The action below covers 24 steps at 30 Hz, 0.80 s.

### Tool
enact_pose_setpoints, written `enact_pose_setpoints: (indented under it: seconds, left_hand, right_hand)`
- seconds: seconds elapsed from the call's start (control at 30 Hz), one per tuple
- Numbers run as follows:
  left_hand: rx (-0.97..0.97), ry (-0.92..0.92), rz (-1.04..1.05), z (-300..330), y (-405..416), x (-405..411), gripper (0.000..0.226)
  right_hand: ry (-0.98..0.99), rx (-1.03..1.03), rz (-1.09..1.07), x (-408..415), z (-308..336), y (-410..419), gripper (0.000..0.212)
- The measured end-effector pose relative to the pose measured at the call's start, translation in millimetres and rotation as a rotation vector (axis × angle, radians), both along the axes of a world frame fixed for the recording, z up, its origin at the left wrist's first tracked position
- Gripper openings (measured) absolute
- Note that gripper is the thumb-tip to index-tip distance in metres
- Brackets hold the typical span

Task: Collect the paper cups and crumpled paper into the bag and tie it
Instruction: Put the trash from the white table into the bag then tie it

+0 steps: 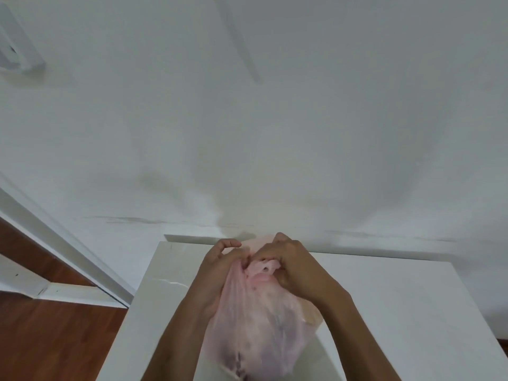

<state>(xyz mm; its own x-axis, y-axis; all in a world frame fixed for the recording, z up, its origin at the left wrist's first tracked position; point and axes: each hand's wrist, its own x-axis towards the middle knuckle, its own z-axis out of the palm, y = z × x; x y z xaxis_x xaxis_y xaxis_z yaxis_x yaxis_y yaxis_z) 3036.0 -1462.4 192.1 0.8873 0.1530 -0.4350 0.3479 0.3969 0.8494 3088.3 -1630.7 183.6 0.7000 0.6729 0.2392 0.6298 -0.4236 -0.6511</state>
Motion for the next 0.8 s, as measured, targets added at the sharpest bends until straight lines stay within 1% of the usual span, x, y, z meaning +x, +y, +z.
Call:
enact_pose_setpoints:
  seconds: [0.07,0.17,0.23,0.3,0.37,0.47,0.57,0.63,0.67,0.7,0.77,0.8]
  left_hand:
    - [0.07,-0.029,0.016,-0.8,-0.2,0.1,0.012]
    - [0.18,-0.047,0.074,-1.2,5.4,2.8,0.015]
    - [0.28,-0.054,0.044,-3.5,9.4,3.8,0.011]
    - [0.388,-0.065,-0.014,-8.3,11.9,4.6,0.01]
    - [0.42,-0.102,-0.108,-11.4,12.3,4.3,0.017]
    - [0.344,-0.16,-0.233,-10.7,11.3,4.8,0.026]
    - [0.336,-0.161,-0.179,-8.9,10.3,6.4,0.024]
    - [0.33,-0.145,-0.122,-11.4,7.2,8.9,0.026]
    - [0.328,-0.142,-0.099,-13.4,5.2,10.2,0.021]
    - [0.348,-0.141,-0.074,-17.2,4.2,12.5,0.017]
    - [0.421,-0.114,0.04,-27.6,9.3,19.7,0.017]
    - [0.436,-0.092,0.119,-32.4,15.5,22.8,0.021]
  right_hand:
    - [-0.111,-0.028,-0.052,-1.4,-4.1,4.0,0.041]
    - [-0.253,0.048,-0.188,-9.9,-10.8,11.0,0.036]
    - [-0.308,0.081,-0.267,-15.6,-16.1,15.0,0.03]
    - [-0.327,0.062,-0.343,-17.8,-19.3,17.2,0.023]
    - [-0.348,0.059,-0.393,-16.5,-22.3,17.1,0.033]
    - [-0.382,0.074,-0.372,-18.1,-23.6,15.3,0.037]
    - [-0.334,0.187,-0.341,-16.7,-25.8,11.8,0.034]
    - [-0.323,0.24,-0.337,-17.3,-27.8,9.9,0.026]
    - [-0.318,0.262,-0.345,-19.2,-29.0,9.9,0.021]
    - [-0.267,0.302,-0.37,-20.1,-30.1,10.0,0.019]
    - [-0.058,0.404,-0.449,-22.5,-28.2,7.6,0.033]
    - [0.007,0.444,-0.481,-22.8,-26.9,2.9,0.037]
